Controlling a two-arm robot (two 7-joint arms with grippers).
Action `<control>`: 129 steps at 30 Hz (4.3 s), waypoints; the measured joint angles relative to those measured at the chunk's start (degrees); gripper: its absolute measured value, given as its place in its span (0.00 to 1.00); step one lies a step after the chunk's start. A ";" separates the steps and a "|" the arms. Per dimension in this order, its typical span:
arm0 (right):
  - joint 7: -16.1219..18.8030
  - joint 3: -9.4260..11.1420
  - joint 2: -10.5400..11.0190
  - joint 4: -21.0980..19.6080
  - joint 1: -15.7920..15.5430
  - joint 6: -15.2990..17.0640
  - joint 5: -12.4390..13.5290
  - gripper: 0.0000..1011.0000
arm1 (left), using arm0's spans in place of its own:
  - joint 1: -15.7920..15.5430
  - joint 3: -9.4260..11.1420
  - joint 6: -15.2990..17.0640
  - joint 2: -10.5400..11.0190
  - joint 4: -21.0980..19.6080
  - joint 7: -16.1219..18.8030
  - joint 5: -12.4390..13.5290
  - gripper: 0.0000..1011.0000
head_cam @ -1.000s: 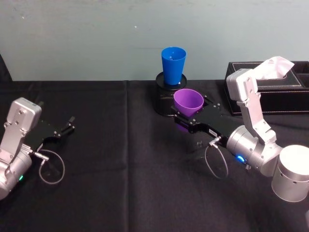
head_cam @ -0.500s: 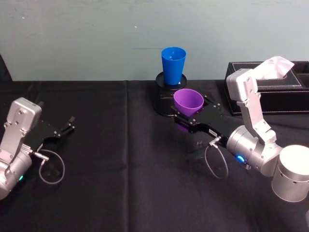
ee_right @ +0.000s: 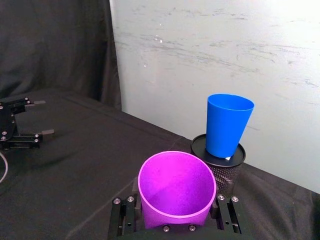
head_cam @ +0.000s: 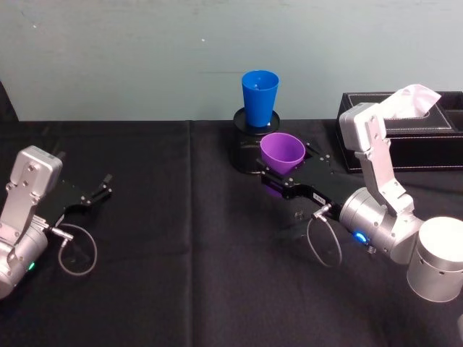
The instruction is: Pick up one cup with a gripper and tap it against the other cup.
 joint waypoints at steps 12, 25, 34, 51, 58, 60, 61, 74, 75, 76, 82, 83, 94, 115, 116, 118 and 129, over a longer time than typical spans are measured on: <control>0.00 0.00 0.00 0.00 0.00 0.00 0.00 0.73 | 0.00 0.00 0.00 0.00 0.00 0.00 0.00 0.99; 0.00 0.00 0.00 0.00 0.00 0.00 0.00 0.73 | 0.00 0.00 0.00 0.00 0.00 0.00 0.00 0.99; 0.00 0.00 0.00 0.00 0.00 0.00 0.00 0.73 | 0.00 0.00 0.00 0.00 0.00 0.00 0.00 0.99; 0.00 0.00 0.00 0.00 0.00 0.00 0.00 0.73 | 0.00 0.00 0.00 0.00 0.00 0.00 0.00 0.99; 0.00 0.00 0.00 0.00 0.00 0.00 0.00 0.73 | 0.00 0.00 0.00 0.00 0.00 0.00 0.00 0.99; 0.00 0.00 0.00 0.00 0.00 0.00 0.00 0.73 | 0.00 0.00 0.00 0.00 0.00 0.00 0.00 0.99; 0.00 0.00 0.00 0.00 0.00 0.00 0.00 0.73 | 0.00 0.00 0.00 0.00 0.00 0.00 0.00 0.99; -0.01 0.00 0.00 0.00 0.00 0.00 0.00 0.73 | 0.00 0.00 0.00 0.00 0.00 0.00 0.00 0.99; -0.01 0.00 0.00 0.00 0.00 0.00 0.00 0.73 | -0.01 0.00 0.00 0.00 0.00 0.00 0.00 0.99; 0.00 0.00 0.00 0.00 0.00 0.00 0.00 0.73 | 0.00 0.00 0.00 0.00 0.00 0.00 0.00 0.99; -0.01 0.00 0.00 0.00 0.00 0.00 0.00 0.73 | 0.00 0.00 0.00 0.00 0.00 0.00 0.00 0.99; -0.01 0.00 0.00 0.00 0.00 0.00 0.00 0.73 | 0.00 0.00 0.00 0.00 0.00 0.00 0.00 0.99; -0.01 0.00 0.00 0.00 0.00 0.00 0.00 0.73 | 0.00 0.00 0.00 0.00 0.00 0.00 0.00 0.99; 0.00 0.00 0.00 0.00 0.00 0.00 0.00 0.73 | 0.00 0.00 0.00 0.00 0.00 0.00 0.00 0.99; 0.00 0.00 0.00 0.00 0.00 0.00 0.00 0.73 | 0.00 0.00 0.00 0.00 0.00 0.00 0.00 0.99; 0.00 0.00 0.00 0.00 0.00 0.00 0.00 0.73 | -0.01 0.00 0.00 0.00 0.00 0.00 0.00 0.99; 0.00 0.00 0.00 -0.01 0.00 0.00 0.00 0.73 | 0.00 0.00 0.00 0.00 0.00 0.00 0.00 0.99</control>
